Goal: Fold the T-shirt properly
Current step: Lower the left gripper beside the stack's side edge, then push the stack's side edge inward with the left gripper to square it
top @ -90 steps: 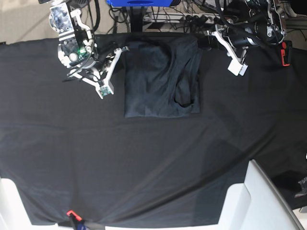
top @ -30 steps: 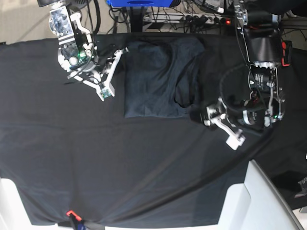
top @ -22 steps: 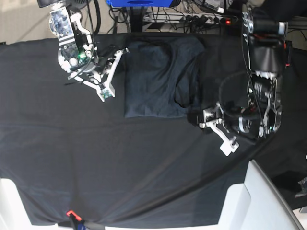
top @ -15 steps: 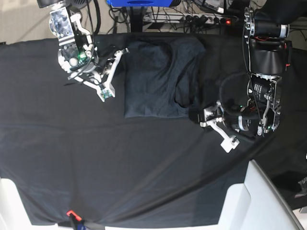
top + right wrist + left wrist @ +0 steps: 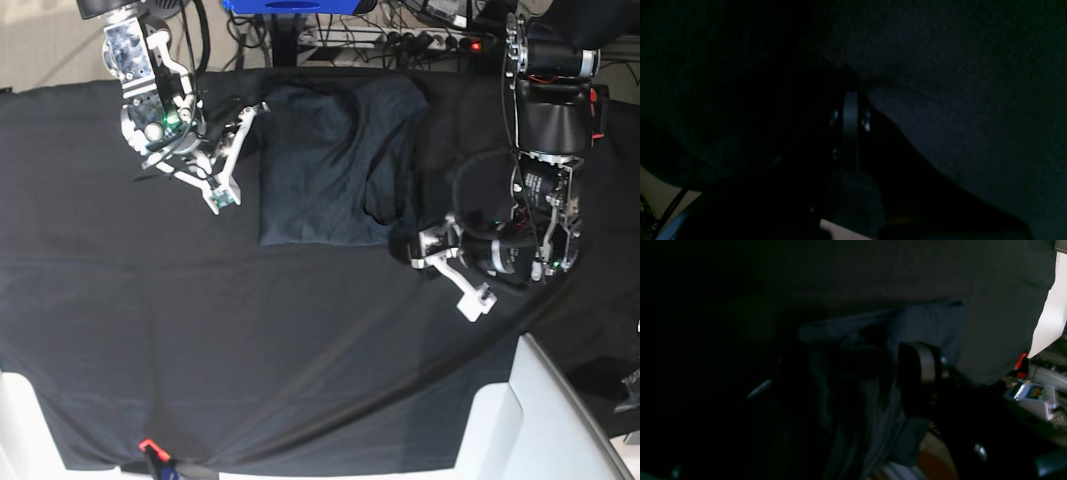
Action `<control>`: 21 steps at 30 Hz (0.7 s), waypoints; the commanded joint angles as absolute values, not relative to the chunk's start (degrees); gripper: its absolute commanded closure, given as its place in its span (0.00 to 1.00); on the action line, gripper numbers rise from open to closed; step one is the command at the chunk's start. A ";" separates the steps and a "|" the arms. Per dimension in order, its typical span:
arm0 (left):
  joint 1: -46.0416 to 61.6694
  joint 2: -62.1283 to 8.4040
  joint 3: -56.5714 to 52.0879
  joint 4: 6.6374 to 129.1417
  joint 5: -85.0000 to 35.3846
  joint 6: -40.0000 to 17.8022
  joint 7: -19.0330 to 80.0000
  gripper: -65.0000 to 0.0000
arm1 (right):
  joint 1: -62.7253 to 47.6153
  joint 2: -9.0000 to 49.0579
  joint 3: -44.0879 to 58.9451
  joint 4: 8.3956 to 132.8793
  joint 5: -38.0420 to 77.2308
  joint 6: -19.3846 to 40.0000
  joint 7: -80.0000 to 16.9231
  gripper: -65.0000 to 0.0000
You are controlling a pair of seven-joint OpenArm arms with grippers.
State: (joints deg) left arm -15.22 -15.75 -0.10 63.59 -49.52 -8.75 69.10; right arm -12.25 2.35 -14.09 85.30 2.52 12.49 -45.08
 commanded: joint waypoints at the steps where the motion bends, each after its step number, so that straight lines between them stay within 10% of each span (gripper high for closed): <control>1: -16.40 -15.96 1.36 64.40 -50.59 -8.84 67.91 0.37 | -12.09 2.24 -14.02 85.41 2.33 12.53 -45.58 1.00; 13: -16.40 -15.87 5.23 64.22 -50.51 -8.75 64.66 0.38 | -12.00 2.51 -14.02 85.41 2.33 12.53 -45.58 1.00; 21: -16.84 -15.78 5.58 59.82 -50.51 -8.75 63.08 0.94 | -11.56 2.51 -14.02 85.41 2.33 12.53 -45.58 1.00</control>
State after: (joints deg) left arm -15.22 -15.44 5.76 58.89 -49.50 -8.75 63.99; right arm -11.81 2.37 -14.09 85.10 2.52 12.49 -45.25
